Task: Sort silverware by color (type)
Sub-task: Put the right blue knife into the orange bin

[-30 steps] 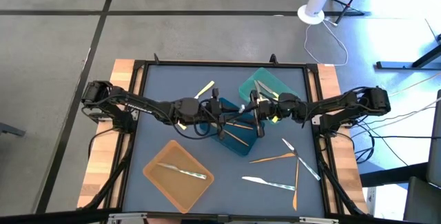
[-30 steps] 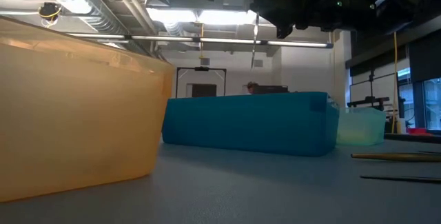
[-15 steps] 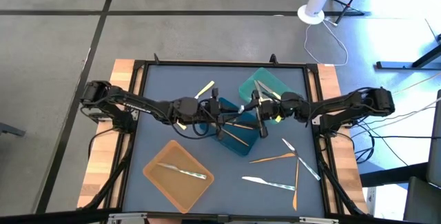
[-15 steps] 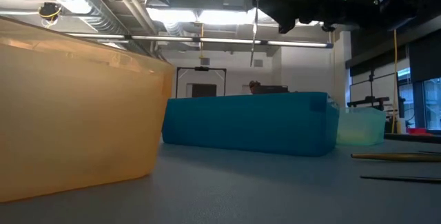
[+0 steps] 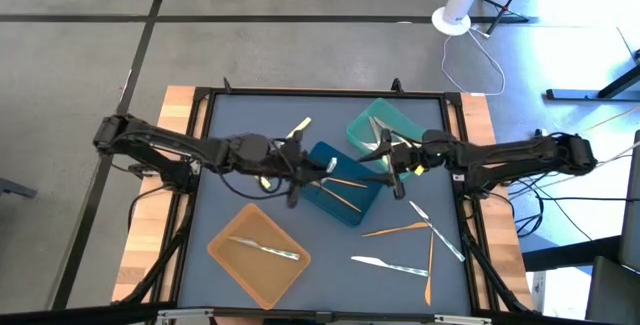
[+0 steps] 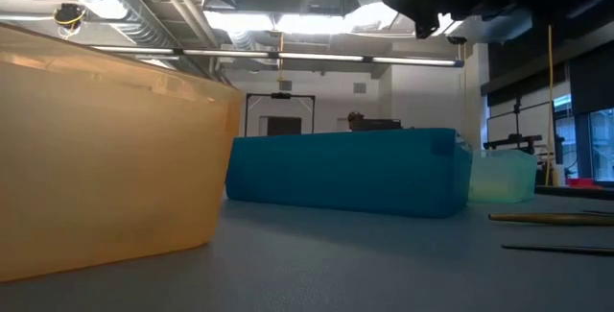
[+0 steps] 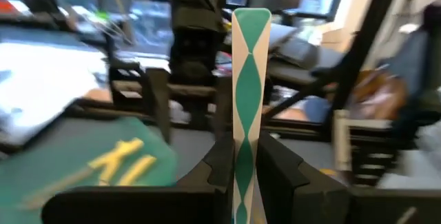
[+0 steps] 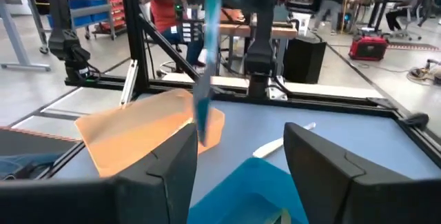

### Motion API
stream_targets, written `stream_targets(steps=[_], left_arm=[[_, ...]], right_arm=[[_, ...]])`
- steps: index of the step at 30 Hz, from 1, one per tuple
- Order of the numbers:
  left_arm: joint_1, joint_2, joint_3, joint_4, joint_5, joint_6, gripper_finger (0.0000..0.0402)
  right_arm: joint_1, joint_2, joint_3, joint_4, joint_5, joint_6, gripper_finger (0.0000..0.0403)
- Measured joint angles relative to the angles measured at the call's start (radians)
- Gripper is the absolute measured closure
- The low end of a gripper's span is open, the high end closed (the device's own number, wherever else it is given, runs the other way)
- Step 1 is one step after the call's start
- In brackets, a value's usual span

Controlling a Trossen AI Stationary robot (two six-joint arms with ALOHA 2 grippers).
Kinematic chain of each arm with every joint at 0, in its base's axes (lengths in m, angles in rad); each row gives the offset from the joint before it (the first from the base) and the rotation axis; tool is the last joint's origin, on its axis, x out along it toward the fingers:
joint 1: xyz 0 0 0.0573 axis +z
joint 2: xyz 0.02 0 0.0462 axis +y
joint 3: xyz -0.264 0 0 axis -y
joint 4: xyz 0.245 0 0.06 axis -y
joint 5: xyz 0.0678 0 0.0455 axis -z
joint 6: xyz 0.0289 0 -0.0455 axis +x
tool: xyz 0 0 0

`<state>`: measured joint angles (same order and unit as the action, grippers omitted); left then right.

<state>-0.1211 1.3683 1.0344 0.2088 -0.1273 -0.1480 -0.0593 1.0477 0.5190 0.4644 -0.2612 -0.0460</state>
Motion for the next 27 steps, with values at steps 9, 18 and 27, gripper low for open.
stream_targets(steps=[9, 18, 27], left_arm=[[-0.044, -0.156, 0.000, -0.269, 0.225, -0.344, 0.0365], [-0.157, -0.197, 0.001, -0.617, 0.314, -0.513, 0.0365], [-0.258, -0.135, 0.001, -0.737, 0.236, -0.524, 0.0363]], right_arm=[[0.000, -0.087, 0.000, -0.069, 0.030, 0.000, 0.0198], [0.000, -0.095, 0.000, -0.072, 0.096, -0.003, 0.0198], [0.000, -0.095, 0.000, -0.073, 0.096, -0.003, 0.0198]])
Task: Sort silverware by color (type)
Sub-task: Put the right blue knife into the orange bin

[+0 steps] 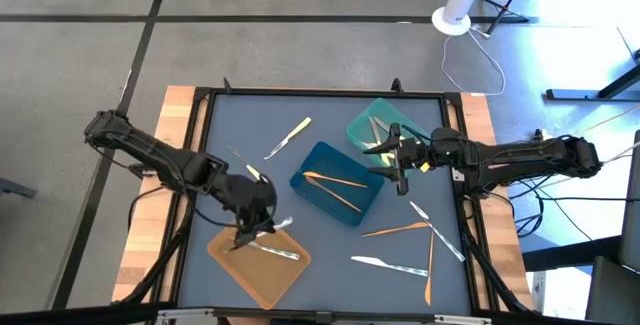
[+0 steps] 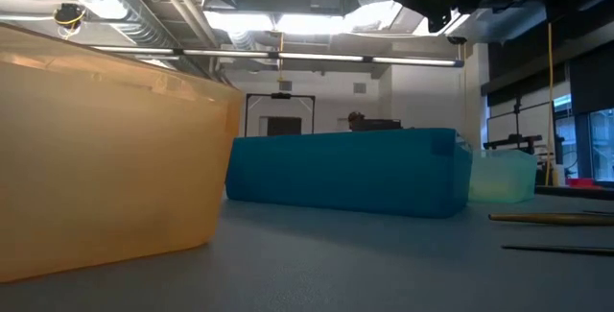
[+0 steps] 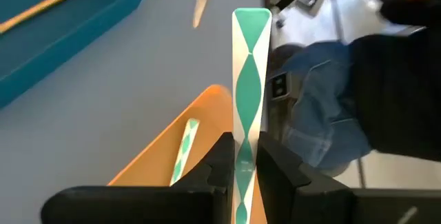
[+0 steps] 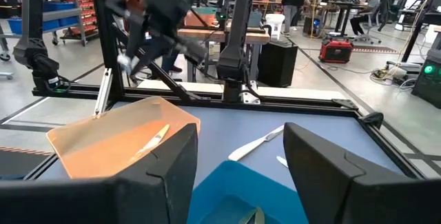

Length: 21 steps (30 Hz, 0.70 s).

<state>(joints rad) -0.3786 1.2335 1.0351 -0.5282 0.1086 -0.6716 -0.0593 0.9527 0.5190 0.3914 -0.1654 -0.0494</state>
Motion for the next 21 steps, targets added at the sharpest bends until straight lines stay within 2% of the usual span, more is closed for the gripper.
stream_targets(steps=[6, 14, 21], left_arm=[[-0.033, 0.096, 0.000, -0.001, -0.038, 0.007, 0.0362], [-0.056, 0.269, 0.000, -0.002, -0.038, 0.129, 0.0361], [-0.076, 0.384, -0.001, -0.002, 0.023, 0.217, 0.0361]], right_arm=[[0.000, 0.000, 0.000, -0.001, 0.000, 0.000, 0.0198], [0.000, 0.000, 0.000, -0.001, 0.000, 0.000, 0.0198], [0.000, 0.000, 0.000, -0.001, 0.000, 0.000, 0.0198]])
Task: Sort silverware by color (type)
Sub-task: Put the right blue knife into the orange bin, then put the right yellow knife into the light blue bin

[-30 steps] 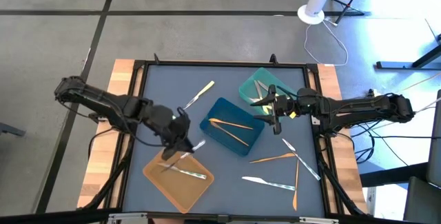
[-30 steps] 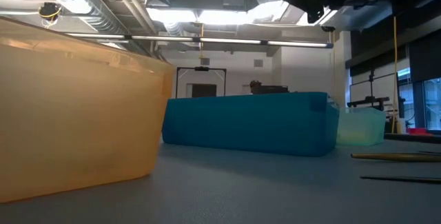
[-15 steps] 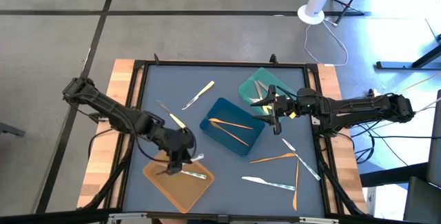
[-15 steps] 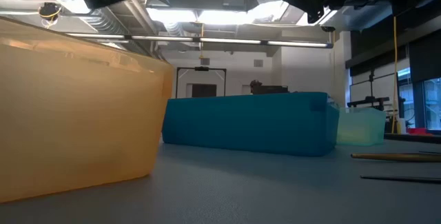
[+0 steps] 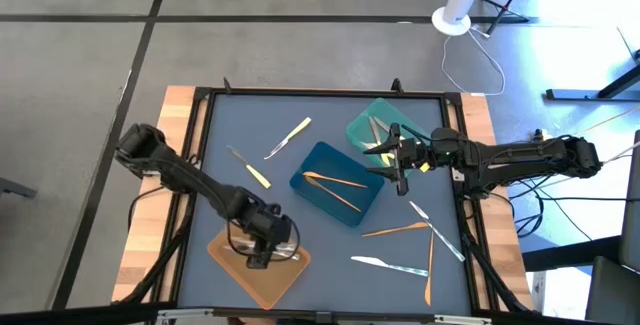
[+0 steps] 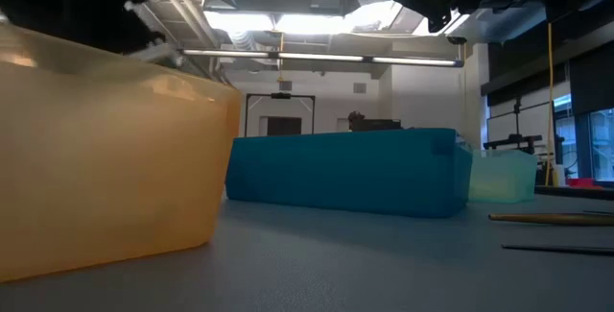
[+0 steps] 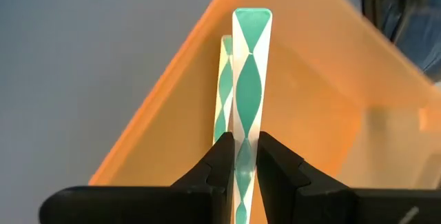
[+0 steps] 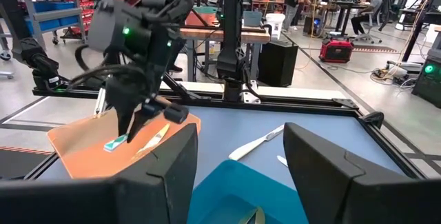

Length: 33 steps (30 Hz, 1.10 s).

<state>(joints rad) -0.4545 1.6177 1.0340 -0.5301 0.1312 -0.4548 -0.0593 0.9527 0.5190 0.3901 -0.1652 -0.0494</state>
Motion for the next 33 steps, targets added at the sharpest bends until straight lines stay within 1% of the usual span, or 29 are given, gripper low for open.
stream_targets(steps=[6, 11, 19, 21, 28, 33], left_arm=[[0.000, 0.045, 0.000, 0.002, -0.009, 0.047, 0.0360], [0.000, 0.047, 0.000, 0.001, -0.048, 0.046, 0.0360], [0.000, 0.047, 0.000, -0.001, -0.041, 0.039, 0.0358], [0.000, 0.047, 0.000, -0.002, -0.041, 0.027, 0.0349], [0.000, 0.047, 0.000, -0.001, -0.041, 0.013, 0.0301], [0.000, 0.047, 0.000, -0.001, -0.041, 0.013, 0.0279]], right_arm=[[0.000, 0.000, 0.000, 0.000, 0.000, 0.000, 0.0198], [0.000, 0.000, 0.000, -0.001, 0.000, 0.000, 0.0198], [0.000, 0.000, 0.000, -0.005, 0.000, 0.000, 0.0198], [0.000, 0.000, 0.000, -0.005, 0.000, 0.000, 0.0198], [0.000, 0.000, 0.000, -0.005, 0.000, 0.000, 0.0198], [0.000, 0.000, 0.000, -0.004, 0.000, 0.000, 0.0198]])
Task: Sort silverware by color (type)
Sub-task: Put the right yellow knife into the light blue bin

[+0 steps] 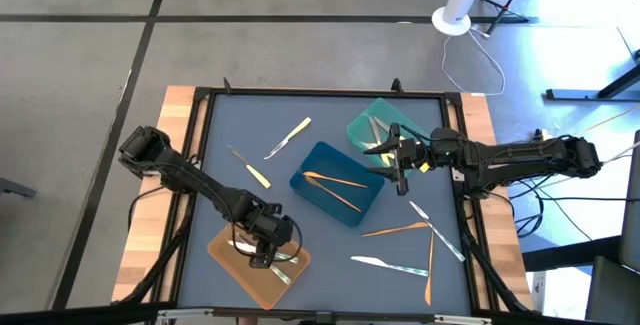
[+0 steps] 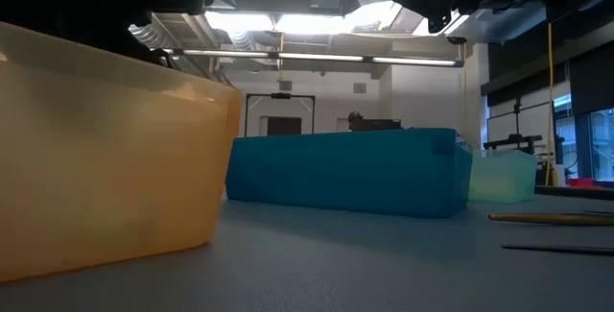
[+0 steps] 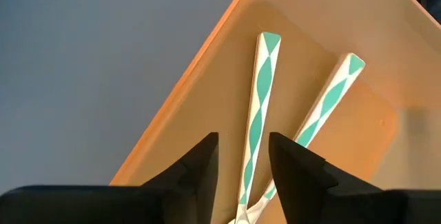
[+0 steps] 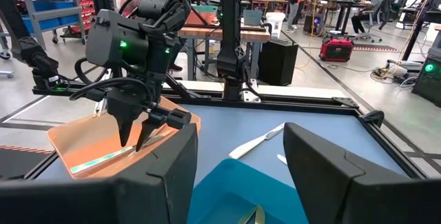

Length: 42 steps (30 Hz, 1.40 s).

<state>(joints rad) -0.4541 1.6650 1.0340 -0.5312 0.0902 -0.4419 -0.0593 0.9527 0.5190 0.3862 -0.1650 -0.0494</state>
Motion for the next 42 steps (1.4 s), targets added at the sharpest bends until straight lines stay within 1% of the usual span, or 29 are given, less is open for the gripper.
stream_targets(steps=[8, 16, 20, 26, 32, 34, 37, 42], left_arm=[[0.002, 0.000, 0.000, 0.000, -0.002, -0.001, 0.0262], [0.003, 0.000, 0.000, 0.000, 0.007, -0.004, 0.0260], [0.017, 0.000, 0.016, -0.019, 0.010, -0.099, 0.0260], [0.061, 0.000, 0.123, -0.113, 0.104, -0.100, 0.0260], [0.100, -0.001, 0.279, -0.313, 0.111, -0.067, 0.0260], [0.117, -0.001, 0.333, -0.379, 0.100, -0.037, 0.0260], [0.151, -0.001, 0.410, -0.464, 0.054, -0.016, 0.0260], [0.227, -0.001, 0.511, -0.547, -0.031, -0.019, 0.0260]], right_arm=[[0.000, 0.000, 0.000, 0.000, 0.000, 0.000, 0.0198], [0.000, 0.000, 0.000, 0.000, 0.000, 0.000, 0.0198], [0.000, 0.000, 0.000, 0.000, 0.000, 0.000, 0.0198], [0.000, 0.000, 0.000, 0.000, 0.000, 0.000, 0.0198], [0.000, 0.000, 0.000, 0.001, 0.000, -0.001, 0.0198], [0.000, 0.000, 0.000, 0.001, 0.000, -0.001, 0.0198], [0.000, 0.000, 0.000, 0.001, 0.000, -0.001, 0.0198], [0.000, 0.000, 0.000, 0.001, -0.004, -0.001, 0.0198]])
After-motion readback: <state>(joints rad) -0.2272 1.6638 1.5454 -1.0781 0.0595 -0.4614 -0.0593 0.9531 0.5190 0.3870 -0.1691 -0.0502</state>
